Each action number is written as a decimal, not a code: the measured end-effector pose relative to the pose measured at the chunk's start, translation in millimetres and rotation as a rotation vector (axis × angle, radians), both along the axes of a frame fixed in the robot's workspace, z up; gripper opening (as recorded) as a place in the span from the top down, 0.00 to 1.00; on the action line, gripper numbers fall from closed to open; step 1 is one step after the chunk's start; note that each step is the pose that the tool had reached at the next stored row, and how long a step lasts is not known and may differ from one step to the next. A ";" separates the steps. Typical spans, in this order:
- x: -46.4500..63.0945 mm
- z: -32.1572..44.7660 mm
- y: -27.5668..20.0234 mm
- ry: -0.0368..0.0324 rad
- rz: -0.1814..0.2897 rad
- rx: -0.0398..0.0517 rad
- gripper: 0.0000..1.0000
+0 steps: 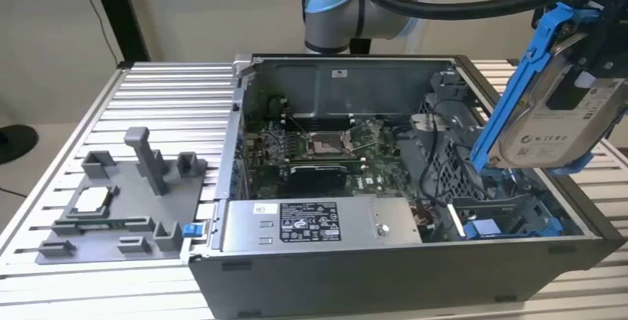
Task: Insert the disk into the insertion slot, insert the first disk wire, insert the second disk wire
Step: 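Insert the disk into the insertion slot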
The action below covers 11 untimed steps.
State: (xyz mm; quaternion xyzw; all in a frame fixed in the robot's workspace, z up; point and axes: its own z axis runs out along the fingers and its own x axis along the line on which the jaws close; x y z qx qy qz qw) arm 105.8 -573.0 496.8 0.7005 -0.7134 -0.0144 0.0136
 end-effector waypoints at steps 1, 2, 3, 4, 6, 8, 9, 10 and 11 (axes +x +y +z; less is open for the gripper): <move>0.8 -1.0 -1.0 -0.0001 0.000 0.0032 1.00; 1.3 -1.8 -2.7 0.0000 0.000 0.0091 1.00; 1.3 -2.6 -4.4 0.0000 0.000 0.0181 1.00; 1.3 -3.3 -5.6 -0.0001 0.000 0.0280 1.00; 1.4 -4.5 -8.5 -0.0001 0.000 0.0476 1.00; 1.8 -6.3 -13.2 0.0003 0.000 0.0509 1.00; 2.2 -7.2 -16.5 0.0003 0.000 0.0517 1.00; 2.8 -8.3 -20.1 0.0003 0.000 0.0526 1.00; 3.8 -9.7 -22.3 0.0006 0.000 0.0531 1.00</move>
